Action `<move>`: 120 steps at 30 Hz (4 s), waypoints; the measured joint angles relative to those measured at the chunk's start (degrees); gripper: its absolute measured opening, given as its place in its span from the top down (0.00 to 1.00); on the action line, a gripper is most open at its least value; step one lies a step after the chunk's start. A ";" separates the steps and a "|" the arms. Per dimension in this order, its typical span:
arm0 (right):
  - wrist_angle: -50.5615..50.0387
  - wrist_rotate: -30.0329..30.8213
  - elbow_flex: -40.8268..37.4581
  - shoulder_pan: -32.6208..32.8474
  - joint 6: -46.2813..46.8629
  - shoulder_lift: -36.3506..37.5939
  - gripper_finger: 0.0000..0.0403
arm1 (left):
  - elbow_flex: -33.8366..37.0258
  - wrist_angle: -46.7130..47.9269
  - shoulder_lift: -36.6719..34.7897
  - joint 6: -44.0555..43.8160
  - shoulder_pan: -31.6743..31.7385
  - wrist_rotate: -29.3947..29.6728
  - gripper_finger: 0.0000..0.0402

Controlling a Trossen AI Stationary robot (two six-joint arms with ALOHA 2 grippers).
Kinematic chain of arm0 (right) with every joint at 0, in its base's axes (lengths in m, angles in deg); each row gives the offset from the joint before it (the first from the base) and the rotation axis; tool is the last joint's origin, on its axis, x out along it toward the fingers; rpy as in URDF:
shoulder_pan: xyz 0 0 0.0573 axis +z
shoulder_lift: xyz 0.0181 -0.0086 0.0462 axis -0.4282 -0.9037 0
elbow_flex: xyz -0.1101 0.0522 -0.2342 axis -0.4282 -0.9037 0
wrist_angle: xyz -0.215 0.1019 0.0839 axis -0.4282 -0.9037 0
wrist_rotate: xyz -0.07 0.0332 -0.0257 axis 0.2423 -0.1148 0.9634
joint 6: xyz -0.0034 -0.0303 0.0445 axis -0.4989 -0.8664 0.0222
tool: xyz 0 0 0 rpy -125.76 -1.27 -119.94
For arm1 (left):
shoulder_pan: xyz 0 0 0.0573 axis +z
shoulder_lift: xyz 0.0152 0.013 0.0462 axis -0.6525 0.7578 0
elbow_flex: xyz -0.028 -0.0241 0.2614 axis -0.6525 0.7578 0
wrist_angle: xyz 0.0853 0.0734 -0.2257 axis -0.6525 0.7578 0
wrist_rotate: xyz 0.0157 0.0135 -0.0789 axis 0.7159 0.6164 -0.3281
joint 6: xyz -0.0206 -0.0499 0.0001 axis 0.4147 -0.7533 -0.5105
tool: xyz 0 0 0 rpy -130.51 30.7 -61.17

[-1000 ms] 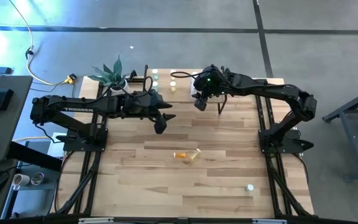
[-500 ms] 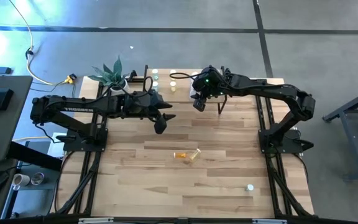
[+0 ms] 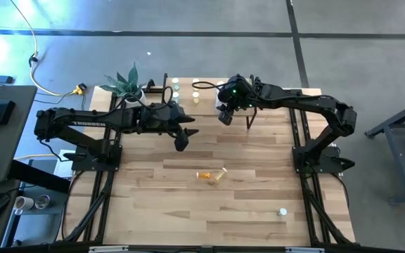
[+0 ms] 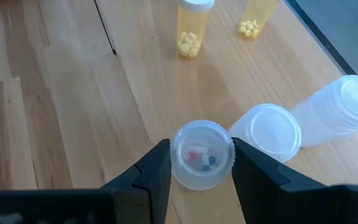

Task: Pick and place medicine bottles onto shelf by color
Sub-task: Put the transparent pill bottle aligned with the white pill bottle on the shelf, then put the orange pill bottle aligned with the other orange pill bottle on the shelf

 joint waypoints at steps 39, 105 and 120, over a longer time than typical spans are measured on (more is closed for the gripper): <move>-0.08 0.55 0.03 0.15 4.66 1.71 0.56 | 0.00 0.68 0.00 0.02 0.00 -0.01 0.43; -44.79 10.81 3.67 62.71 102.29 8.55 0.56 | 0.00 17.61 -7.08 3.41 -0.04 -3.56 0.43; -46.45 18.70 3.67 68.75 106.40 8.52 0.56 | 0.00 14.08 -5.04 1.27 -2.16 -16.06 0.43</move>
